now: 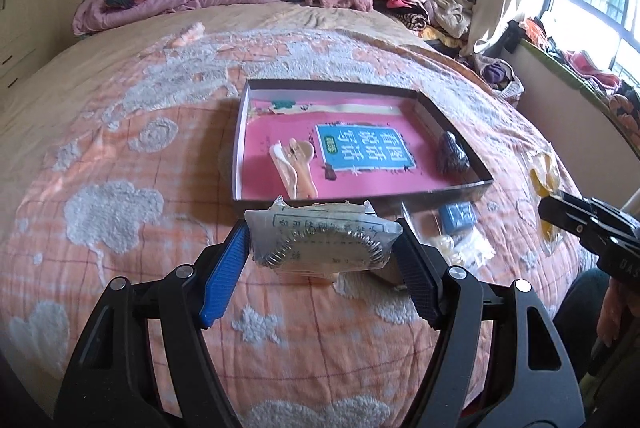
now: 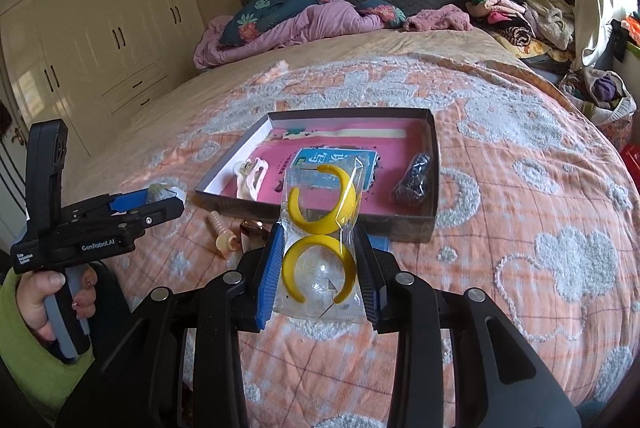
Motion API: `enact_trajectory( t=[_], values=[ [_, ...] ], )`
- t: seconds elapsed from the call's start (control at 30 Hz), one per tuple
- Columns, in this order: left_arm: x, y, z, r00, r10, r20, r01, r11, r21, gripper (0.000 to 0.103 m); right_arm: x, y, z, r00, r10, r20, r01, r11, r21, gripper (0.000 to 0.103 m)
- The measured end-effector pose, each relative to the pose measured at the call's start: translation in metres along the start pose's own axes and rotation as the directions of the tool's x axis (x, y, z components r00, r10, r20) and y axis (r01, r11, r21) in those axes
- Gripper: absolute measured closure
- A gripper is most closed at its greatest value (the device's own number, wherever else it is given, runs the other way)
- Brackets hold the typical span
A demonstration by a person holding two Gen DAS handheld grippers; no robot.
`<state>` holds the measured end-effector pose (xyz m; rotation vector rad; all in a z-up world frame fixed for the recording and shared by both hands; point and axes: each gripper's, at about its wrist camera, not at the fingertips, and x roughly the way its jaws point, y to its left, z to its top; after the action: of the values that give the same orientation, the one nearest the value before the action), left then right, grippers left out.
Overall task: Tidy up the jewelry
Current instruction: 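Lower the comb packet into the box with the left tool while the right tool lowers the bangle packet there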
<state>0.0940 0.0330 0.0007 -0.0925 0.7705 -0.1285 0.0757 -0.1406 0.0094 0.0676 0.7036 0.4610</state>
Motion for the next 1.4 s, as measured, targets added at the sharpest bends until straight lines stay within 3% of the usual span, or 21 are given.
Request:
enact_trajectory(
  t=[0.7,1.4],
  values=[
    [-0.004,-0.015,0.046,0.997,-0.032,0.076,0.030,0.999,0.033,0.039,-0.009,-0.008,0.036,0.997,-0.029,0.070,0.027,0.999,0.016,0.070],
    [0.008,-0.025,0.075,0.993,-0.057,0.100,0.052,0.997,0.049,0.039,-0.010,-0.019,0.076,0.989,-0.068,0.130,0.065,0.998,0.023,0.070]
  ],
)
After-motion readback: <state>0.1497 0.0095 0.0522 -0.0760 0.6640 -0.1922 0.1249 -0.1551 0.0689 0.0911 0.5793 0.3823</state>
